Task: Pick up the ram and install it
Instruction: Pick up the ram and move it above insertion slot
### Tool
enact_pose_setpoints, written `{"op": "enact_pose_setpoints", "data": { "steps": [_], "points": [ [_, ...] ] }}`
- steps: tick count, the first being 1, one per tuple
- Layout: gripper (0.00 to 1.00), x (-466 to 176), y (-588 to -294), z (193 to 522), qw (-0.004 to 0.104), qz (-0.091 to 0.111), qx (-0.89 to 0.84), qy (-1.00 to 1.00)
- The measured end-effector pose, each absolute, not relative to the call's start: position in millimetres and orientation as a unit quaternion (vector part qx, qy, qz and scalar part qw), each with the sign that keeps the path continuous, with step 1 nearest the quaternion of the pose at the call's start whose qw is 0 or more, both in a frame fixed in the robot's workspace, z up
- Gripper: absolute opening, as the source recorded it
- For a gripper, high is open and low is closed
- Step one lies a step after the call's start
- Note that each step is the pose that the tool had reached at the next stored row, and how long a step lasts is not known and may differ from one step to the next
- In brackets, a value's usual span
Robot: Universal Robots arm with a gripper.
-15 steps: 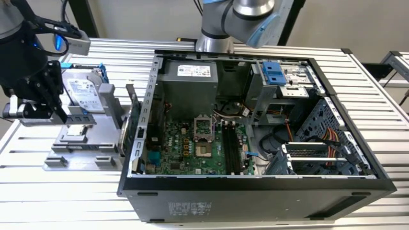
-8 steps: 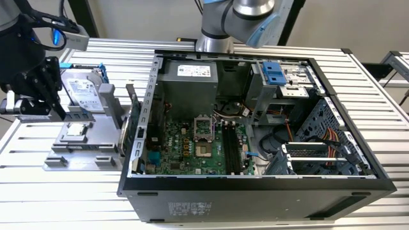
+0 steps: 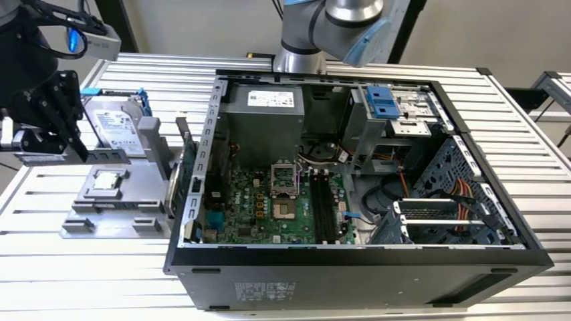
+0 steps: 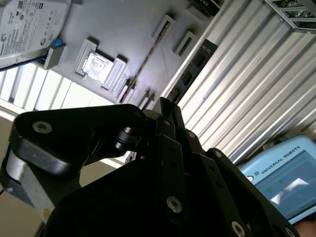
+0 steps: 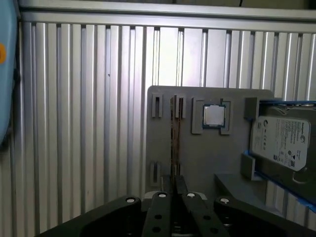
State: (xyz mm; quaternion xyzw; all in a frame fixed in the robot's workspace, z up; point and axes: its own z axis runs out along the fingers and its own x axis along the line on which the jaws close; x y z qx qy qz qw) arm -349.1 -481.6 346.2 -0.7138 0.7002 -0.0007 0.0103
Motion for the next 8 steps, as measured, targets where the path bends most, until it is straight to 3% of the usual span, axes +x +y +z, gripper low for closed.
{"op": "enact_pose_setpoints", "data": {
  "steps": [8],
  "points": [
    [0.00, -349.1, -481.6, 356.7, 0.010, -0.001, -0.714, 0.700]
  ]
}}
